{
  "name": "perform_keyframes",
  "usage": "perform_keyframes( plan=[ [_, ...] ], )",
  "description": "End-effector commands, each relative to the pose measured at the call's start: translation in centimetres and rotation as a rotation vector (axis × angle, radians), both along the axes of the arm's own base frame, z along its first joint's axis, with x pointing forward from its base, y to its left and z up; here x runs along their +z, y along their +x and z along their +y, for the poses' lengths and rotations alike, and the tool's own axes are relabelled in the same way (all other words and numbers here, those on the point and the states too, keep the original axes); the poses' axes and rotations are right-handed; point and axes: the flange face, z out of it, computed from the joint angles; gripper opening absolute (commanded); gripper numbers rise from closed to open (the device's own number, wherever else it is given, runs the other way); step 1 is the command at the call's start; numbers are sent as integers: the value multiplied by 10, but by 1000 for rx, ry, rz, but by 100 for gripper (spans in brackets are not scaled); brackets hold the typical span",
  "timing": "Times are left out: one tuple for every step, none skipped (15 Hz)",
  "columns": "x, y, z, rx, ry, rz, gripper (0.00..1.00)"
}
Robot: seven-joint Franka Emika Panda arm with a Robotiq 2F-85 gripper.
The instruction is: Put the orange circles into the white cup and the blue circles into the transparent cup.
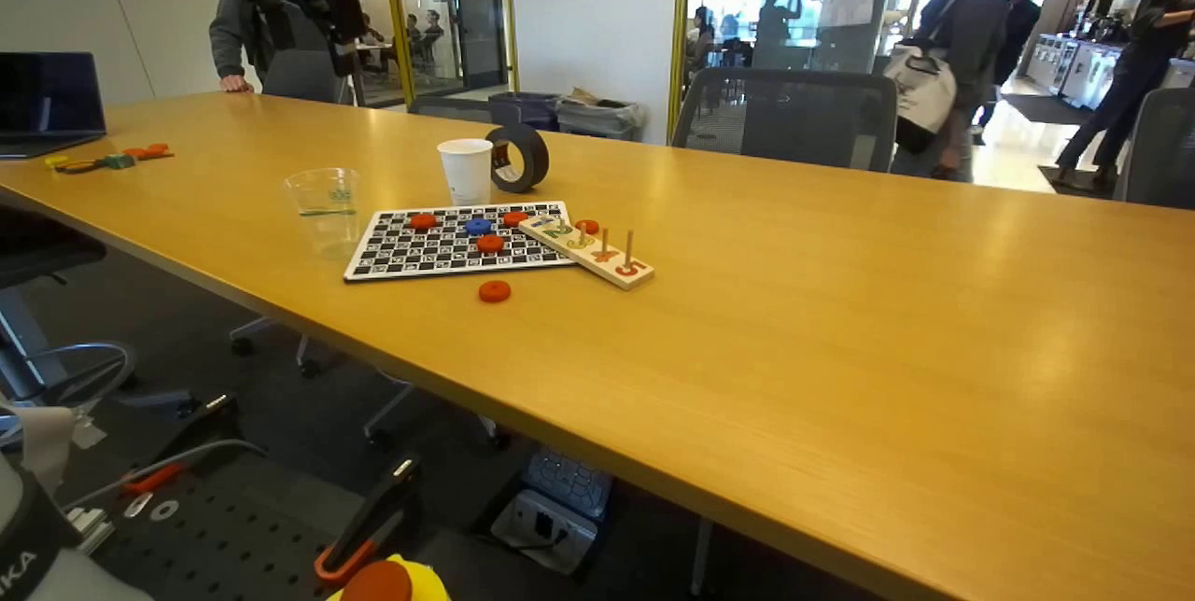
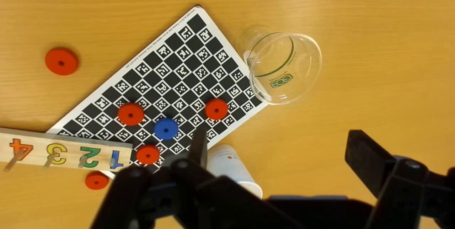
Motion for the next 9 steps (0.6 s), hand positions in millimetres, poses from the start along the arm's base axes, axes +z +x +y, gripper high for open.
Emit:
perform_keyframes(
  plan=[
    [1,0,0,0,0,1,100],
    [-3,0,0,2,-8,0,100],
    [-9,-1,-1,9,-47,8,100],
    [-14,-2,-2,19,-79,8,100],
    [-23,-4,-4,43,-127,4,100],
    [-29,-5,-7,65,-168,9,100],
    [-38,-7,-12,90,-214,15,100],
    [-46,-9,-16,117,-249,20,100],
    [-55,-10,-22,153,-276,27,100]
  ],
)
